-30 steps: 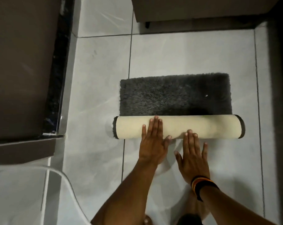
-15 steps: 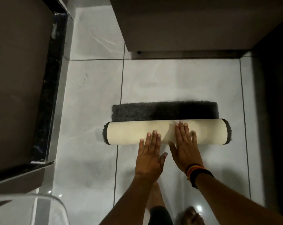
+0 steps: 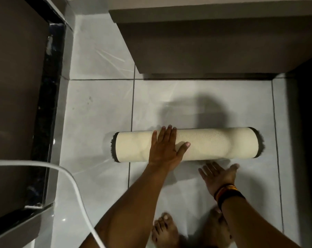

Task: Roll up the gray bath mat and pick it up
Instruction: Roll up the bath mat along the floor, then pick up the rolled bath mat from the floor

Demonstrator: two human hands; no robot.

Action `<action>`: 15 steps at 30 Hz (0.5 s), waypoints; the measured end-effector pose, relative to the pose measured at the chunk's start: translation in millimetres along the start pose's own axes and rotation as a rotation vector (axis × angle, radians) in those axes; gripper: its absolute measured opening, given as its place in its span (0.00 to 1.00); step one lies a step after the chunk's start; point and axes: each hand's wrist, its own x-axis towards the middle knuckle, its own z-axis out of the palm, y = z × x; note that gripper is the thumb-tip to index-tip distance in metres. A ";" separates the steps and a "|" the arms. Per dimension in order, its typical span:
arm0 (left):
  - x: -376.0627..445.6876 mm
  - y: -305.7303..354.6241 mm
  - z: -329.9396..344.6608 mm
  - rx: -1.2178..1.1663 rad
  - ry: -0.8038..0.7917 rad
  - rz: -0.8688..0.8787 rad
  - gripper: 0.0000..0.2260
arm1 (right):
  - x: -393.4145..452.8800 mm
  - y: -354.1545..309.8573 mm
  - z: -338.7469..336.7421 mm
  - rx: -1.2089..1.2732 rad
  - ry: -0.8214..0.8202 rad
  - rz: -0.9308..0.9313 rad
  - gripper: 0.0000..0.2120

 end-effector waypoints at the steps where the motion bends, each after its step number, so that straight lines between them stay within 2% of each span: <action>1: 8.3 -0.3 -4.9 -0.005 0.010 -0.006 0.38 | 5.8 -3.3 12.1 0.120 -0.031 0.022 0.48; 3: 26.4 0.8 -15.9 -0.005 0.009 -0.010 0.37 | 15.3 -10.0 30.9 0.294 -0.095 0.039 0.49; 5: 40.4 1.5 -26.7 0.008 -0.023 -0.035 0.37 | 20.2 -14.3 42.3 0.353 -0.147 0.040 0.49; 8: 50.3 14.3 -43.6 -0.051 -0.068 0.008 0.36 | 20.2 -17.9 49.8 0.369 -0.155 0.023 0.50; 11: 44.3 39.1 -55.4 -0.121 -0.043 0.097 0.34 | 10.6 -17.5 52.9 0.322 -0.161 0.005 0.52; 15: 25.3 64.7 -86.2 -0.155 -0.097 0.003 0.35 | -28.8 -19.3 62.9 0.299 -0.163 -0.028 0.50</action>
